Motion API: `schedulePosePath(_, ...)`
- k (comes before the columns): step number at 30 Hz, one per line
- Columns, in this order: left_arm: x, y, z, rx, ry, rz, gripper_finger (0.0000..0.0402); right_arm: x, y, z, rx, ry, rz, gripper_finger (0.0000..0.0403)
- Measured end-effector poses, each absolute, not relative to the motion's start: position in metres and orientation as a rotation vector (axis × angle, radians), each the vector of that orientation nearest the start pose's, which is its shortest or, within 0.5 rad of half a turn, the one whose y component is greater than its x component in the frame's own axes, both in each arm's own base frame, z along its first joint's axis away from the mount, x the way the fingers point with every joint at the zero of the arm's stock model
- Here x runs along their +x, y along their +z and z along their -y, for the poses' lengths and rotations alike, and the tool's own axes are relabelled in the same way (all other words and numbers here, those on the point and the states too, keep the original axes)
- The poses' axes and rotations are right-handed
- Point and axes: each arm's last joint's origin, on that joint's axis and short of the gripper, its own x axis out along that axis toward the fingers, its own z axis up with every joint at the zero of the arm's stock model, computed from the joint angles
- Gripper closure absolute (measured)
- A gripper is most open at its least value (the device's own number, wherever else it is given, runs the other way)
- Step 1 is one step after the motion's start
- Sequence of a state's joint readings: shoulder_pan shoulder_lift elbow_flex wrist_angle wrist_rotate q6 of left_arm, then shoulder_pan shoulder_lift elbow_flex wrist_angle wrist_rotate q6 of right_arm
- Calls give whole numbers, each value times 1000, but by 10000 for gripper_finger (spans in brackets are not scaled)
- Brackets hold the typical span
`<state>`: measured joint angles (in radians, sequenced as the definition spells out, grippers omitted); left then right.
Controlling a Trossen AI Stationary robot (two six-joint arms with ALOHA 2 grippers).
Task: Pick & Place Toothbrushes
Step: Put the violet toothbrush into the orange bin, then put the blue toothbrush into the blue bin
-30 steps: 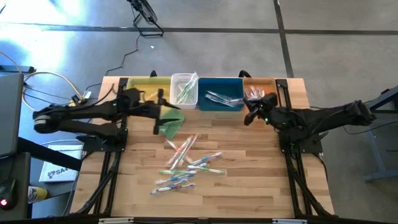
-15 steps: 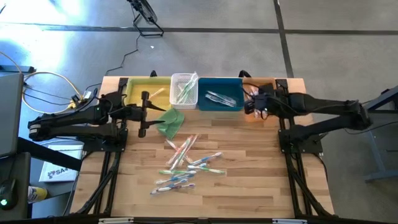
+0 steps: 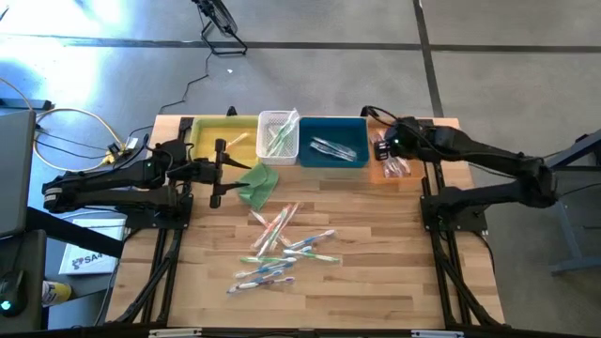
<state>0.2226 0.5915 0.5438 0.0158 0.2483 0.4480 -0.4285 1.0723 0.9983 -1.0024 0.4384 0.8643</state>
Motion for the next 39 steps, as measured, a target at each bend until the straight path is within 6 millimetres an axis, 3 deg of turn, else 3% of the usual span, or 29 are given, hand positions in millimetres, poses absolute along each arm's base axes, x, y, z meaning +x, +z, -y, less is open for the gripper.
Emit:
schedulePosePath(6, 142, 296, -25, 441, -32, -23, 206, 169, 266, 113, 774, -1138, -747, 393)
schedulePosePath(17, 142, 297, -25, 436, -31, -14, 206, 163, 230, 160, 950, -1126, -889, 392)
schedulePosePath(22, 142, 297, -25, 436, -31, -14, 206, 160, 218, 171, 904, -1161, -966, 341)
schedulePosePath(31, 142, 297, -25, 437, -31, -13, 206, 157, 221, 175, 746, -1266, -981, 244)
schedulePosePath(39, 142, 297, -25, 444, -31, -13, 206, 150, 250, 160, 812, -1090, -807, 250)
